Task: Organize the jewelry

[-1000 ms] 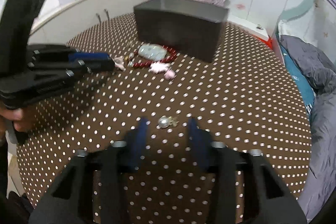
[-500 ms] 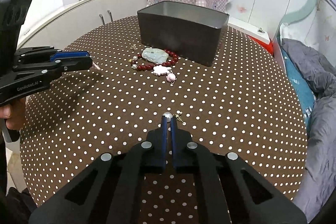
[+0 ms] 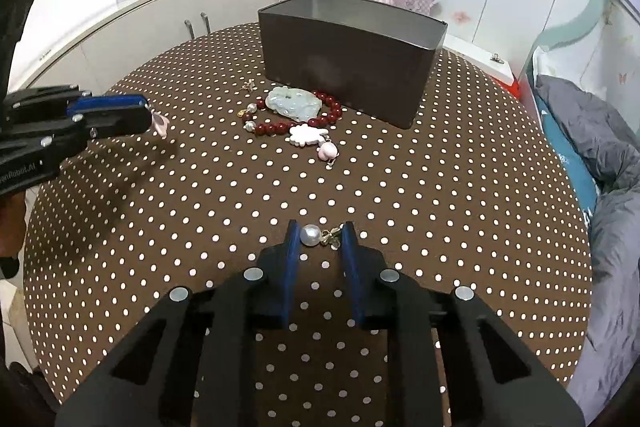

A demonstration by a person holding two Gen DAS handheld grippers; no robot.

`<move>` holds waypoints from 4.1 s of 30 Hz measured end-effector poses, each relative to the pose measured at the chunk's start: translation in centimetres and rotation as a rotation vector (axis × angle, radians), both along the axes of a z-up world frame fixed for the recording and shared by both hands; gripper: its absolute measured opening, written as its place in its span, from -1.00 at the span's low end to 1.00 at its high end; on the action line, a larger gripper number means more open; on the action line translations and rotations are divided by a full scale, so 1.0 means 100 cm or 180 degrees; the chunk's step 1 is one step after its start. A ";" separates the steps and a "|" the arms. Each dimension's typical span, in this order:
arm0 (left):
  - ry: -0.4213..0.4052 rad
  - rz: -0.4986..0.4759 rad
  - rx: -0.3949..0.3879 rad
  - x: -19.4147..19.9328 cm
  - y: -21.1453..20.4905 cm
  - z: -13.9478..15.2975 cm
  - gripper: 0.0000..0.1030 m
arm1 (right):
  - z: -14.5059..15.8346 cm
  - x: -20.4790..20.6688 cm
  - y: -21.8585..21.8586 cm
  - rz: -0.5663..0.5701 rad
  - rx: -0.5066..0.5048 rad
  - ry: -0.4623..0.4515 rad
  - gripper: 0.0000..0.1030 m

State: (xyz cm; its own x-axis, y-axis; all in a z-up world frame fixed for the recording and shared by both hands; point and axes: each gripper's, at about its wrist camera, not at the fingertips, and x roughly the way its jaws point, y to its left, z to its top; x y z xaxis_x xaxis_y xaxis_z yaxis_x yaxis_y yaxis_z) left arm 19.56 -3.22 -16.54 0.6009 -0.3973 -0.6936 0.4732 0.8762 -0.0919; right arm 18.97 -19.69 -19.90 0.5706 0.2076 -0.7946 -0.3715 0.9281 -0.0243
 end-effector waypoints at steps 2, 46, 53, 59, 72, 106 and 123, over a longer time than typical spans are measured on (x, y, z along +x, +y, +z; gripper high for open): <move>-0.0018 0.0008 -0.0010 -0.001 0.002 0.003 -0.71 | 0.004 -0.003 -0.002 0.0016 0.0047 0.0001 -0.70; -0.0313 0.0450 -0.0109 0.138 -0.033 0.105 0.86 | 0.139 0.142 -0.067 -0.0726 0.1250 -0.0226 0.85; -0.0576 0.0672 -0.0090 0.096 -0.007 0.115 0.86 | 0.152 0.112 -0.084 -0.0863 0.1274 -0.0417 0.85; -0.0778 0.0784 -0.0139 0.057 0.006 0.131 0.86 | 0.164 0.077 -0.085 -0.0876 0.1218 -0.0646 0.85; -0.1168 0.0801 -0.0236 -0.022 0.011 0.151 0.88 | 0.162 -0.003 -0.063 -0.0699 0.0957 -0.1050 0.85; -0.0671 0.1001 -0.0208 -0.014 0.029 0.060 0.88 | 0.040 0.031 -0.009 -0.0081 0.0028 -0.0295 0.85; -0.0465 0.0936 0.0022 0.010 0.022 0.025 0.88 | -0.002 0.062 0.014 0.0254 -0.0104 -0.0019 -0.74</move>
State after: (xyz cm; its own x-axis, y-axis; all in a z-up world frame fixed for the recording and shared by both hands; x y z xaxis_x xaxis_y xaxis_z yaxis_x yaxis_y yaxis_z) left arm 20.53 -0.99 -14.07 0.7825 -0.1875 -0.5937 0.2075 0.9776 -0.0352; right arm 25.16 -18.24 -20.13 0.5580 0.2266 -0.7983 -0.4441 0.8942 -0.0566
